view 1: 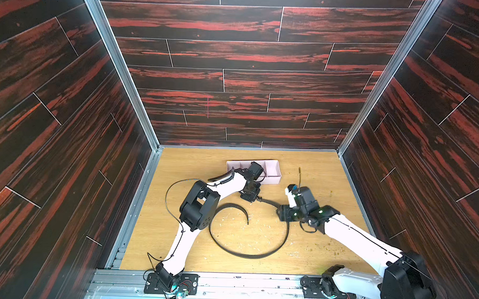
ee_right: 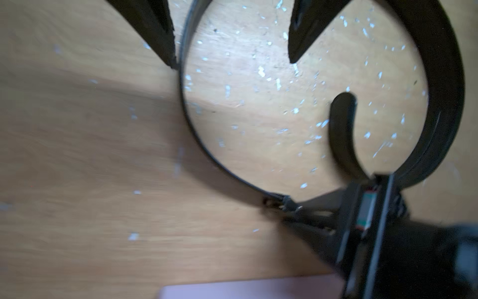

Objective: Place the belts into the storage roll
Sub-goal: Roll the belt at the center of the board.

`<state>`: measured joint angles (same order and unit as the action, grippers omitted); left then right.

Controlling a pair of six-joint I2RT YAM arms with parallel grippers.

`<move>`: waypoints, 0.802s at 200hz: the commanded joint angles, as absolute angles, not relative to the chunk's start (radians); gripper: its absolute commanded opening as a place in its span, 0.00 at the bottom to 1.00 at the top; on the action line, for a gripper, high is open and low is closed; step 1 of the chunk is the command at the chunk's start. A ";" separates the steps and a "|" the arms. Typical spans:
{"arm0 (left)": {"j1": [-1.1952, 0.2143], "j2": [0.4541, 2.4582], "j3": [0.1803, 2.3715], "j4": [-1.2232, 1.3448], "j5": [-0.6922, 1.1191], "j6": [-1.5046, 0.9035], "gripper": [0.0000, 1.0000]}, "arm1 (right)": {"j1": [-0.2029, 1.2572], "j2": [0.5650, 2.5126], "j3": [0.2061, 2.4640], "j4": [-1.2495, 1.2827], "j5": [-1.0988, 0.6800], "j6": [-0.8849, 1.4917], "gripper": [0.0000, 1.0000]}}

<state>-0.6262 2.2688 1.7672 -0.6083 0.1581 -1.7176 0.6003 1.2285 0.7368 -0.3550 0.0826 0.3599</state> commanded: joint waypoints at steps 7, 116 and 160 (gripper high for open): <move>-0.602 2.227 1.725 -0.666 0.135 -1.674 0.12 | 0.695 1.274 0.724 -0.169 0.045 0.326 0.69; -0.533 2.189 1.679 -0.691 0.131 -1.607 0.05 | 0.911 1.673 0.869 0.055 0.166 0.328 0.59; -0.516 2.170 1.646 -0.679 0.156 -1.589 0.05 | 0.934 1.763 0.924 0.035 0.214 0.327 0.54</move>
<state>-0.5266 2.2181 1.6920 -0.6231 0.1688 -1.6077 0.9169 1.7172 0.8852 0.0288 0.1730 0.3225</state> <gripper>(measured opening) 0.200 0.561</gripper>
